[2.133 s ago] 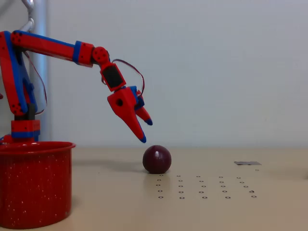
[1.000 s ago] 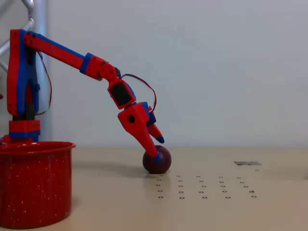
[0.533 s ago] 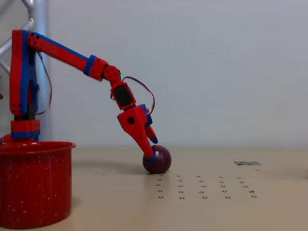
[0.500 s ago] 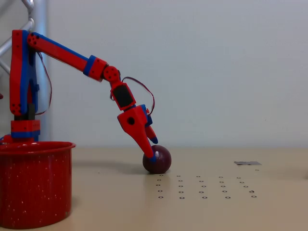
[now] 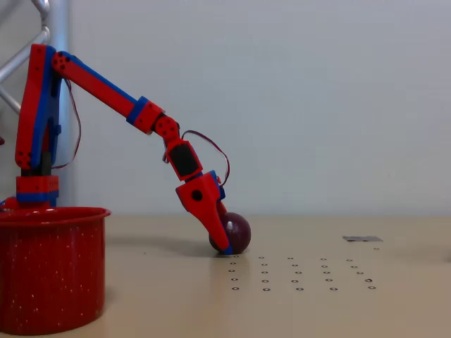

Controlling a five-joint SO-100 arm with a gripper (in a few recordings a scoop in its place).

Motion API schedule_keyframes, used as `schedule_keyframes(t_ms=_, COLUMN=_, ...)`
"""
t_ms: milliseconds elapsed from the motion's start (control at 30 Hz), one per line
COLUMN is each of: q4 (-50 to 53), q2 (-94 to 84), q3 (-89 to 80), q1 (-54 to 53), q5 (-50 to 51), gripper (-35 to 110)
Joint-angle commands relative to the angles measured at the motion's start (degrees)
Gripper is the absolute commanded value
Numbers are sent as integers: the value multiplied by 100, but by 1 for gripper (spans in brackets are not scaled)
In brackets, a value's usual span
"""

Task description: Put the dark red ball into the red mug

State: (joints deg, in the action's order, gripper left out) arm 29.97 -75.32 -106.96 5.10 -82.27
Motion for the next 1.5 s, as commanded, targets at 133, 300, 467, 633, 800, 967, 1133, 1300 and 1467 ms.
schedule_keyframes(t_ms=133, q4=-97, q2=0, q3=677, q1=70, q5=53, gripper=44)
schedule_keyframes(t_ms=300, q4=-97, q2=123, q3=853, q1=70, q5=9, gripper=35)
schedule_keyframes(t_ms=467, q4=-123, q2=149, q3=949, q1=79, q5=-158, gripper=27)
schedule_keyframes(t_ms=633, q4=-114, q2=158, q3=1099, q1=97, q5=-44, gripper=22)
schedule_keyframes(t_ms=800, q4=62, q2=26, q3=1354, q1=105, q5=439, gripper=19)
schedule_keyframes(t_ms=967, q4=756, q2=-272, q3=1696, q1=114, q5=1090, gripper=19)
schedule_keyframes(t_ms=1133, q4=1723, q2=-729, q3=2092, q1=105, q5=1854, gripper=17)
schedule_keyframes(t_ms=1300, q4=2892, q2=-1134, q3=2733, q1=9, q5=2479, gripper=17)
schedule_keyframes(t_ms=1467, q4=3665, q2=-1512, q3=3270, q1=-246, q5=2522, gripper=17)
